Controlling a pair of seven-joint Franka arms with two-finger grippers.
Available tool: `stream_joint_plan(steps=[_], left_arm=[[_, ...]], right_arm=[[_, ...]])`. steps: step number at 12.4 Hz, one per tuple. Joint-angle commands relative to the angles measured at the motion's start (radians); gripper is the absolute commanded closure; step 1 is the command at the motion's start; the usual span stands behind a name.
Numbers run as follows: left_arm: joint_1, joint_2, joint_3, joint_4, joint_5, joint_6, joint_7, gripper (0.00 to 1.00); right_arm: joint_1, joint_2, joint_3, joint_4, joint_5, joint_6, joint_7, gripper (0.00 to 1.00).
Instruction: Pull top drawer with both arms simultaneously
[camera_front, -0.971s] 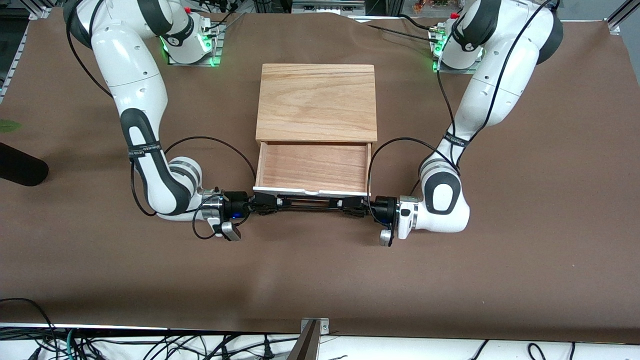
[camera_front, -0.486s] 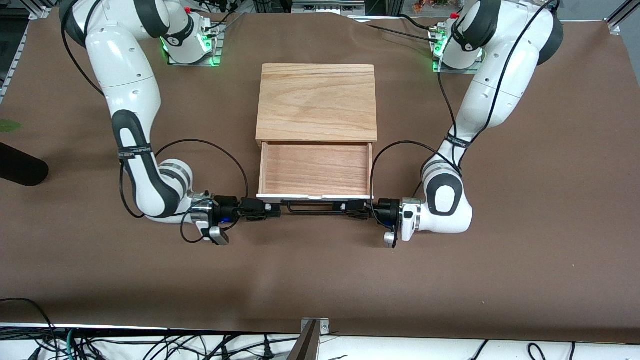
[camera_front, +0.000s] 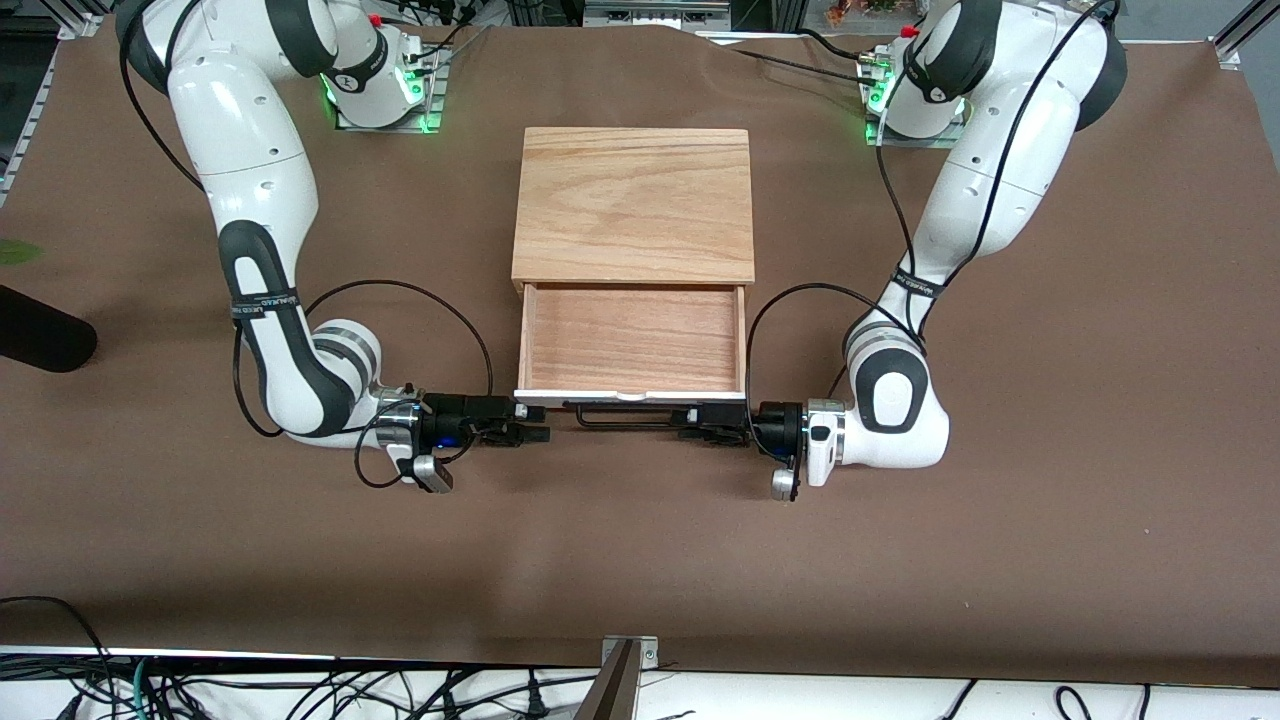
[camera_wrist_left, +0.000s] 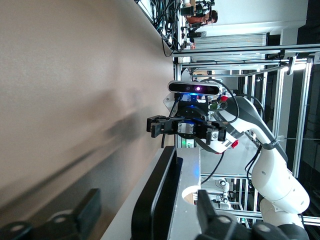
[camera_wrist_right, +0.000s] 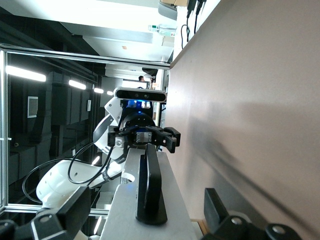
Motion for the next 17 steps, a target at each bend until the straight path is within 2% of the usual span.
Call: stream_joint_plan(steps=[1,2,4,6,7,9,11,14,15,16,17], left_arm=[[-0.003,-0.037,0.023,0.012,0.018,0.006,-0.104,0.00],[0.000,-0.072,0.026,0.020,0.107,0.004,-0.185,0.00],[0.010,-0.132,0.029,0.027,0.311,-0.002,-0.339,0.00],[0.023,-0.186,0.034,0.026,0.516,-0.002,-0.378,0.00],[0.027,-0.224,0.041,0.026,0.671,-0.002,-0.388,0.00],[0.068,-0.292,0.043,0.009,0.916,-0.020,-0.398,0.00],[0.080,-0.359,0.041,0.008,1.153,-0.089,-0.402,0.00],[0.080,-0.476,0.052,0.004,1.353,-0.243,-0.563,0.00],[0.077,-0.529,0.048,0.004,1.414,-0.328,-0.635,0.00],[0.079,-0.574,0.044,0.006,1.434,-0.395,-0.681,0.00],[0.082,-0.618,0.052,0.006,1.439,-0.446,-0.678,0.00]], right_arm=[[0.013,0.003,-0.045,0.026,-0.043,0.035,0.003,0.00],[0.023,-0.009,-0.090,0.047,-0.098,0.052,0.010,0.00],[0.028,-0.012,-0.165,0.112,-0.265,0.055,0.062,0.00],[0.033,-0.018,-0.222,0.150,-0.393,0.061,0.114,0.00],[0.053,-0.020,-0.257,0.181,-0.468,0.095,0.172,0.00],[0.092,-0.019,-0.298,0.256,-0.642,0.150,0.374,0.00],[0.122,-0.017,-0.302,0.296,-0.831,0.199,0.591,0.00],[0.163,-0.049,-0.303,0.298,-1.150,0.241,0.815,0.00],[0.169,-0.089,-0.293,0.290,-1.295,0.241,0.889,0.00],[0.165,-0.142,-0.262,0.272,-1.436,0.238,0.932,0.00],[0.139,-0.225,-0.196,0.205,-1.564,0.238,0.938,0.00]])
